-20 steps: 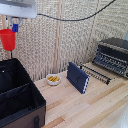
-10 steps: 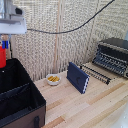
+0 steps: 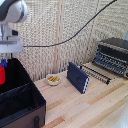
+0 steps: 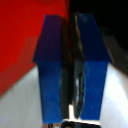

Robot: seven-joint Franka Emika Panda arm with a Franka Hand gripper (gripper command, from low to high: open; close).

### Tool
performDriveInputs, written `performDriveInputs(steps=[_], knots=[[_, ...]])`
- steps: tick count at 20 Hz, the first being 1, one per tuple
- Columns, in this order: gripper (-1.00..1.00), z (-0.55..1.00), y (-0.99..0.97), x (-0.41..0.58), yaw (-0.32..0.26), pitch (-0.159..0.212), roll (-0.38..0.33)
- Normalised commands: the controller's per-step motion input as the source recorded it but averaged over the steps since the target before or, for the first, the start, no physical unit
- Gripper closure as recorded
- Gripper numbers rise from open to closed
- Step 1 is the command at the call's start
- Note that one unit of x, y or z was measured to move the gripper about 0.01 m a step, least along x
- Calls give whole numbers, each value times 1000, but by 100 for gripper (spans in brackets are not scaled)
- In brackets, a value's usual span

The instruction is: Kindly spot and seek the red cup placed ahead of you. Cautiously adjust your gripper towards the red cup, gripping it gently. Find the after-storage area of the caddy. Relocate the red cup in your grip over the rear portion and softly release it into the compartment.

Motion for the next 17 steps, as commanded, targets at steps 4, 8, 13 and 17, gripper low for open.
performDriveInputs(steps=[4,8,13,17], knots=[[100,-288,172,46,61,-162,-253],[-100,-134,159,36,30,-145,-193],[-100,131,78,38,10,-27,-27],[-100,301,-1,199,-32,33,-22]])
